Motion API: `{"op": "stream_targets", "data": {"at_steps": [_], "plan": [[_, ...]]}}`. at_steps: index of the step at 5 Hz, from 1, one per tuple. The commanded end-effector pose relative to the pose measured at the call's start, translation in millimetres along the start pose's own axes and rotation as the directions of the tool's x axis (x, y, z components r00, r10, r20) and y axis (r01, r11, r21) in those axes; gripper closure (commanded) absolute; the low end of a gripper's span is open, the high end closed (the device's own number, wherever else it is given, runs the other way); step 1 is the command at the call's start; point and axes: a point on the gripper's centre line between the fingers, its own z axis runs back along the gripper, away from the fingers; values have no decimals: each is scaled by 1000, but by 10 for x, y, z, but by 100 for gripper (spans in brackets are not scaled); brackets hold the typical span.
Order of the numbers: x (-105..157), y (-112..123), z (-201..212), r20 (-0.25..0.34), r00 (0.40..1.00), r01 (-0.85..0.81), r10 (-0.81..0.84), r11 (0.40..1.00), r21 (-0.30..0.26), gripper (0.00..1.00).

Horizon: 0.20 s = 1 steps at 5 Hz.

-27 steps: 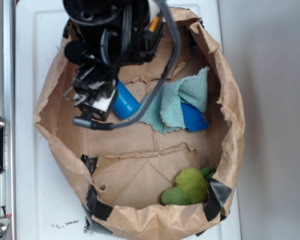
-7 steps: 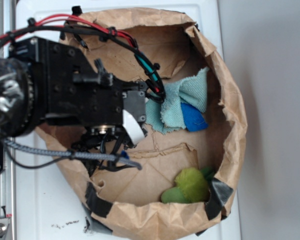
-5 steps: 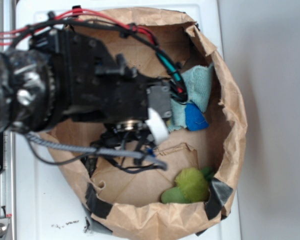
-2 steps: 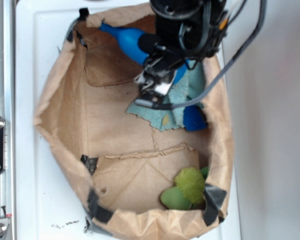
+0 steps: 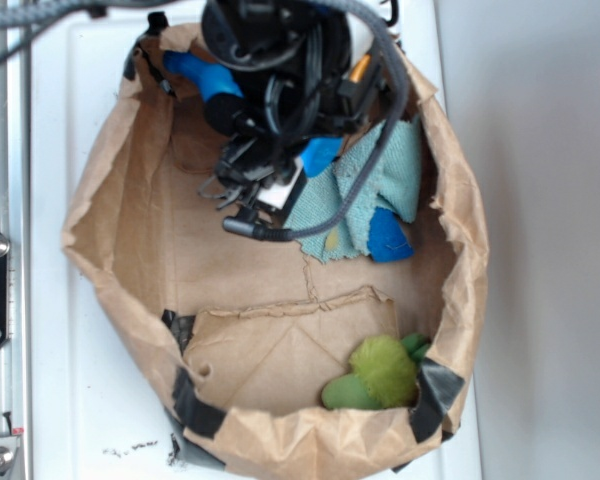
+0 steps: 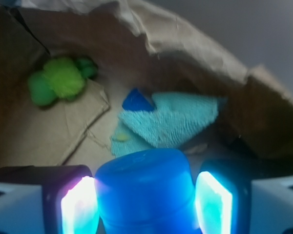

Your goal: Grab the blue bottle.

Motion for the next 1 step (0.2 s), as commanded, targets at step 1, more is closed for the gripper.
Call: {"op": "stream_targets", "data": {"at_steps": [1], "plan": [[532,-186,361,-52,990,-122,130,984,130,100]]}}
